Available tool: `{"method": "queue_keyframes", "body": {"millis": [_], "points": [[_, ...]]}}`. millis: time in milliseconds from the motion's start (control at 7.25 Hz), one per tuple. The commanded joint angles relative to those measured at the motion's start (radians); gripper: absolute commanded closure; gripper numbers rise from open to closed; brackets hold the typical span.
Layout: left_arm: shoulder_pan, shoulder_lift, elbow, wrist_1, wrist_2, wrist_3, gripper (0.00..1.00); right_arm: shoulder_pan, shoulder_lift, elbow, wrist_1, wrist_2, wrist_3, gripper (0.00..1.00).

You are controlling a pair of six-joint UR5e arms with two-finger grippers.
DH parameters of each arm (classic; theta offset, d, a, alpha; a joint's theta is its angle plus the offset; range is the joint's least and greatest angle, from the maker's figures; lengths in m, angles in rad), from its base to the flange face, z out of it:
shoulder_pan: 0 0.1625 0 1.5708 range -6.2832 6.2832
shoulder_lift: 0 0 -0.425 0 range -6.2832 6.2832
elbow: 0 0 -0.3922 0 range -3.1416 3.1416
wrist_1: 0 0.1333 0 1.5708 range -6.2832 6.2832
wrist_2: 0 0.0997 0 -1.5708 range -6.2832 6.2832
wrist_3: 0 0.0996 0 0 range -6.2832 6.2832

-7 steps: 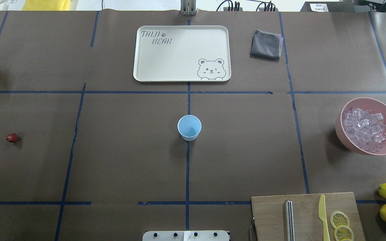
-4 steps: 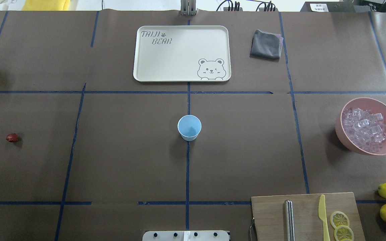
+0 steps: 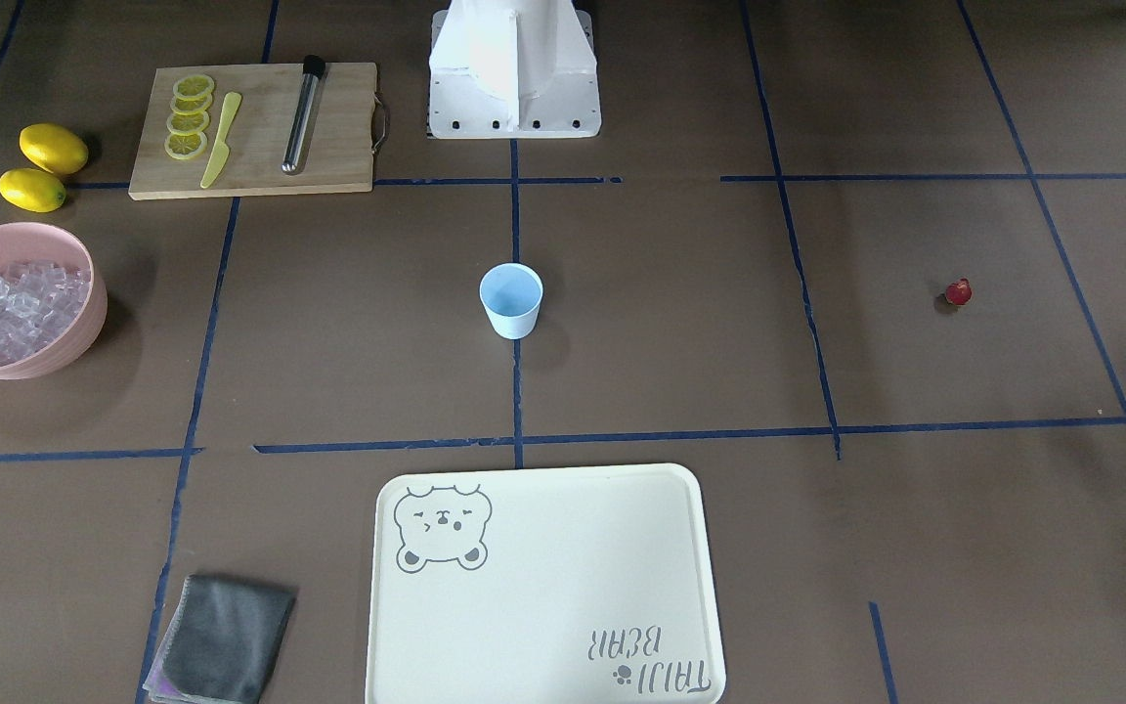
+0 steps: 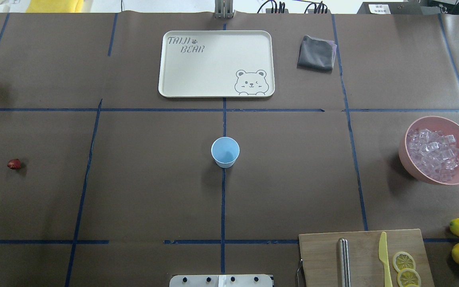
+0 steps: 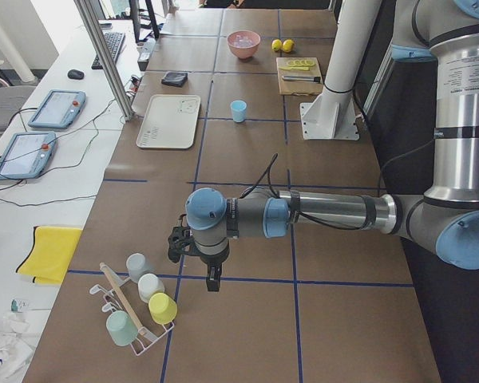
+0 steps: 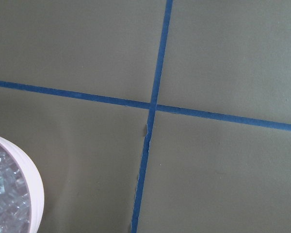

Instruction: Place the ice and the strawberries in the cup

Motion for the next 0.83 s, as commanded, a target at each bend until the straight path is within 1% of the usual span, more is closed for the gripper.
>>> {"method": "queue_keyframes", "body": {"millis": [0,138,276,414,551,689], "points": [[-0.001,0.0,-0.006,0.0,0.002,0.0,0.0,-0.037,0.04,0.0,0.001,0.004,0.013,0.01],[0.001,-0.003,-0.008,0.0,0.002,-0.002,0.0,-0.072,0.084,0.003,0.003,0.007,0.124,0.01],[0.001,-0.004,-0.008,0.0,0.003,-0.002,0.0,-0.138,0.089,0.046,0.027,0.004,0.242,0.01],[0.001,-0.004,-0.011,0.0,0.003,0.0,0.0,-0.192,0.089,0.077,0.097,0.003,0.38,0.01],[0.001,-0.004,-0.009,0.0,0.003,0.0,0.0,-0.226,0.084,0.088,0.206,0.001,0.493,0.01],[0.001,-0.003,-0.009,-0.001,0.002,0.0,0.0,-0.273,0.075,0.091,0.277,-0.005,0.579,0.01]]}}
